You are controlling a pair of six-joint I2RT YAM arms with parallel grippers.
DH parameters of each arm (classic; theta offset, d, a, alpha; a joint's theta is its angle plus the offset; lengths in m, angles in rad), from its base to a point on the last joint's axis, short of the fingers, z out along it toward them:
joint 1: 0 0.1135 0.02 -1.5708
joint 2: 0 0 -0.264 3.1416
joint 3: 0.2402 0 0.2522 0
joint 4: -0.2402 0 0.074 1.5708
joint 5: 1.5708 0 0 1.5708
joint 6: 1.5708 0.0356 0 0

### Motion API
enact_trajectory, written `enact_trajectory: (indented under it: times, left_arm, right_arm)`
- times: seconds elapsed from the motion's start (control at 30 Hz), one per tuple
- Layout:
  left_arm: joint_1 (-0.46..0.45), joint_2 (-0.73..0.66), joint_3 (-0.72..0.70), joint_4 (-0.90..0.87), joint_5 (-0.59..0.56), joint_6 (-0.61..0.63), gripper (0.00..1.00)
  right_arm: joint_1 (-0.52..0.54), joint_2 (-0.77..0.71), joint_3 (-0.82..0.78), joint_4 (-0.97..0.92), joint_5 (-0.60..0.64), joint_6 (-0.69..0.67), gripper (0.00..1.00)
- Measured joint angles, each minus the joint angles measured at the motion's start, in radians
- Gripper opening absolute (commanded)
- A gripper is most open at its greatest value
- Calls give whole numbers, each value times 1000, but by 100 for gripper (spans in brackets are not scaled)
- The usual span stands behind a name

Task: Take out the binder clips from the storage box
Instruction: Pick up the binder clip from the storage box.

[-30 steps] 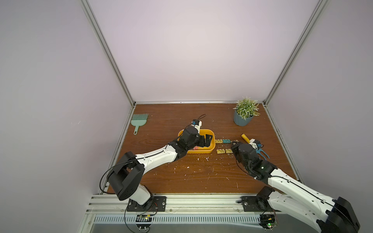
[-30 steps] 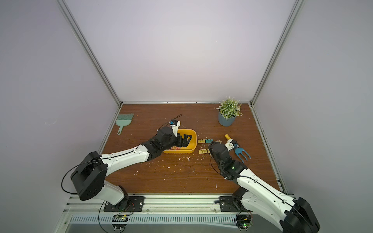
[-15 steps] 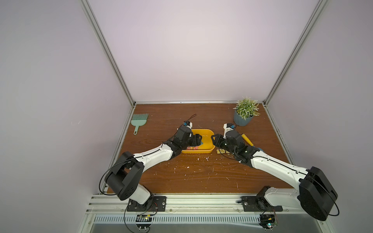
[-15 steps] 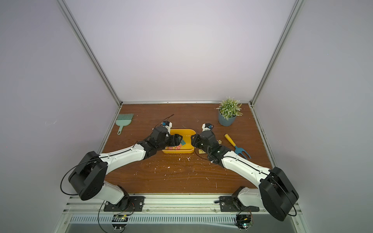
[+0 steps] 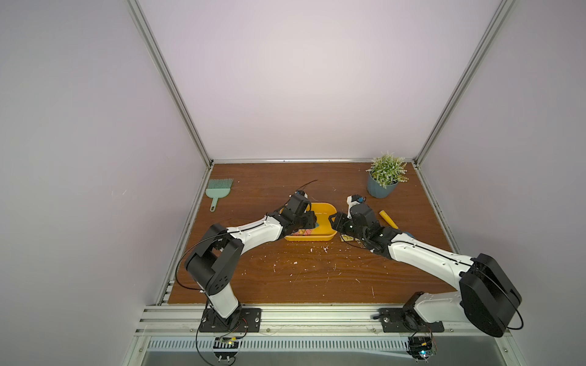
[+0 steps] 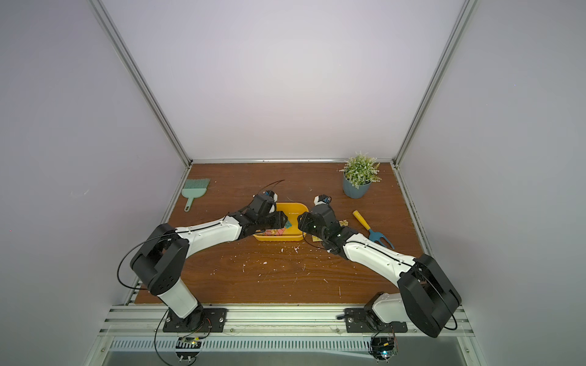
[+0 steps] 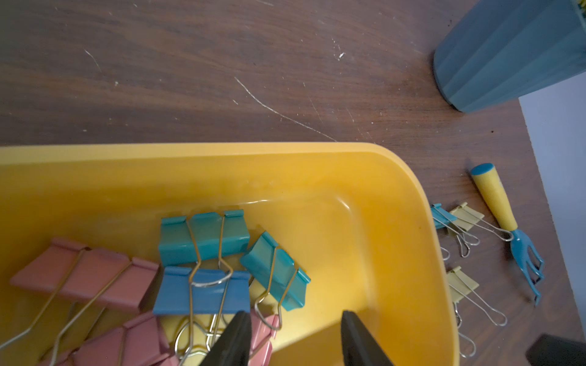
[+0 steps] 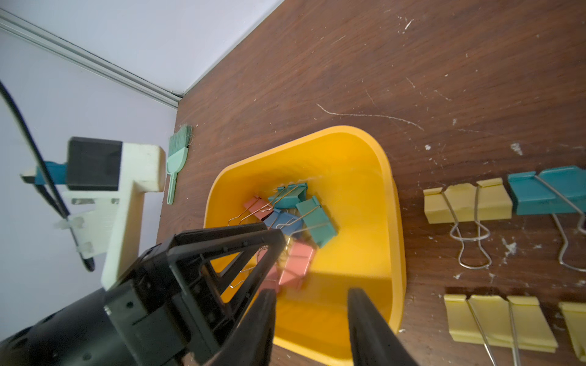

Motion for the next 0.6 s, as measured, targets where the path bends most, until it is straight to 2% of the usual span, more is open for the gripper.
enact_trajectory:
  times: [0.2, 0.37, 0.6]
  left_arm:
    - [0, 43, 34, -32, 2, -3, 40]
    - [0, 63, 58, -48, 2, -4, 40]
    - [0, 90, 69, -54, 3, -10, 34]
  right_arm:
    - [0, 32, 19, -14, -12, 22, 43]
    - [0, 40, 21, -19, -23, 30, 43]
    - [0, 42, 22, -27, -23, 37, 43]
